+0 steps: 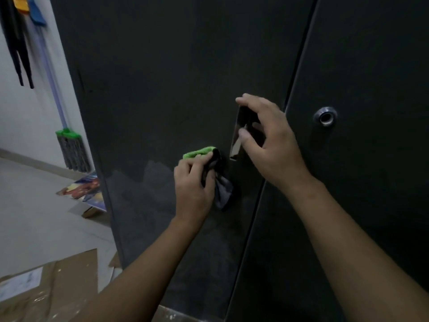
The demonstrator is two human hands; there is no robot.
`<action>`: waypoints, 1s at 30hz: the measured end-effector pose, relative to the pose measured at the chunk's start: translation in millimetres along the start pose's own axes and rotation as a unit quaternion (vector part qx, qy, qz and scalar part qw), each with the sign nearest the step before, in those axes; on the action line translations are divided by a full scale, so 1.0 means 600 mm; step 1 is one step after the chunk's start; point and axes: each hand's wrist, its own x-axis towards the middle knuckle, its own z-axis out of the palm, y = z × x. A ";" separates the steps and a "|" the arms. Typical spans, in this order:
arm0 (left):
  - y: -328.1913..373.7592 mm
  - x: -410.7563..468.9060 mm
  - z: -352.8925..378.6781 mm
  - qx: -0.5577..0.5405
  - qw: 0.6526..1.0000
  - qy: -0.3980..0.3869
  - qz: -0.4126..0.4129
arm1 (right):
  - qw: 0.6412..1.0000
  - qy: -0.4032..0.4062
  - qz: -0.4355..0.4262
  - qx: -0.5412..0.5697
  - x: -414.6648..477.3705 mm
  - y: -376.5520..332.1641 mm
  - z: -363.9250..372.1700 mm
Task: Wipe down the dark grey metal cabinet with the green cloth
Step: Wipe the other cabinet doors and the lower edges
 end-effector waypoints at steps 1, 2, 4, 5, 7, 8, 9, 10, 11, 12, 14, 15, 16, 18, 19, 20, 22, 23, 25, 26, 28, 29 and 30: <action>0.003 -0.007 0.006 0.007 1.000 -0.009 0.016 | 1.000 0.005 -0.009 -0.003 -0.014 0.005 -0.013; 0.003 -0.018 0.011 0.011 0.999 -0.023 0.034 | 0.999 0.022 -0.015 -0.019 -0.035 0.012 -0.021; 0.001 -0.048 0.023 0.015 0.996 -0.058 0.069 | 0.995 0.053 -0.003 -0.089 -0.091 0.031 -0.019; 0.002 -0.063 0.029 0.016 0.994 -0.074 0.081 | 0.989 0.062 0.021 -0.133 -0.122 0.042 -0.011; 0.003 -0.091 0.042 0.018 0.990 -0.099 0.098 | 0.970 0.063 0.093 -0.215 -0.182 0.065 0.010; 0.003 -0.106 0.050 0.022 0.988 -0.109 0.107 | 0.960 0.058 0.126 -0.244 -0.209 0.077 0.018; 0.003 -0.121 0.057 0.028 0.985 -0.119 0.119 | 0.951 0.050 0.151 -0.265 -0.233 0.089 0.025; 0.000 -0.135 0.063 0.036 0.982 -0.128 0.132 | 0.944 0.038 0.169 -0.280 -0.256 0.100 0.030; -0.006 -0.148 0.068 0.045 0.979 -0.136 0.144 | 0.939 0.025 0.183 -0.290 -0.276 0.110 0.035; -0.015 -0.159 0.071 0.054 0.976 -0.144 0.156 | 0.935 0.015 0.194 -0.298 -0.295 0.120 0.040; -0.034 -0.177 0.071 0.071 0.967 -0.166 0.177 | 0.927 0.001 0.208 -0.312 -0.326 0.133 0.049; -0.043 -0.182 0.067 0.080 0.963 -0.179 0.184 | 0.925 -0.002 0.212 -0.316 -0.336 0.137 0.053; -0.051 -0.187 0.063 0.087 0.959 -0.190 0.190 | 0.924 -0.003 0.216 -0.317 -0.345 0.140 0.057; -0.057 -0.192 0.057 0.076 0.962 -0.193 0.179 | 0.924 -0.003 0.223 -0.310 -0.364 0.146 0.066; -0.053 -0.188 0.055 0.058 0.970 -0.174 0.160 | 0.925 -0.002 0.227 -0.306 -0.374 0.148 0.072; -0.043 -0.180 0.055 0.038 0.981 -0.137 0.135 | 0.925 0.001 0.230 -0.302 -0.384 0.150 0.078; -0.008 -0.149 0.064 0.002 0.996 -0.043 0.079 | 0.927 0.008 0.236 -0.292 -0.406 0.154 0.092; 0.012 -0.130 0.072 -0.014 0.998 -0.007 0.060 | 0.927 0.013 0.237 -0.289 -0.414 0.156 0.098; 0.050 -0.102 0.092 -0.034 0.998 0.024 0.054 | 0.929 0.023 0.243 -0.278 -0.422 0.161 0.108; 0.062 -0.098 0.101 -0.034 0.997 0.030 0.061 | 0.930 0.028 0.247 -0.270 -0.423 0.162 0.111; 0.067 -0.108 0.116 -0.013 0.996 0.035 0.077 | 0.932 0.043 0.245 -0.265 -0.422 0.162 0.115; 0.061 -0.119 0.121 -0.001 0.996 0.034 0.087 | 0.932 0.050 0.242 -0.266 -0.421 0.163 0.117; 0.052 -0.130 0.125 0.007 0.995 0.032 0.098 | 0.931 0.055 0.241 -0.267 -0.422 0.164 0.119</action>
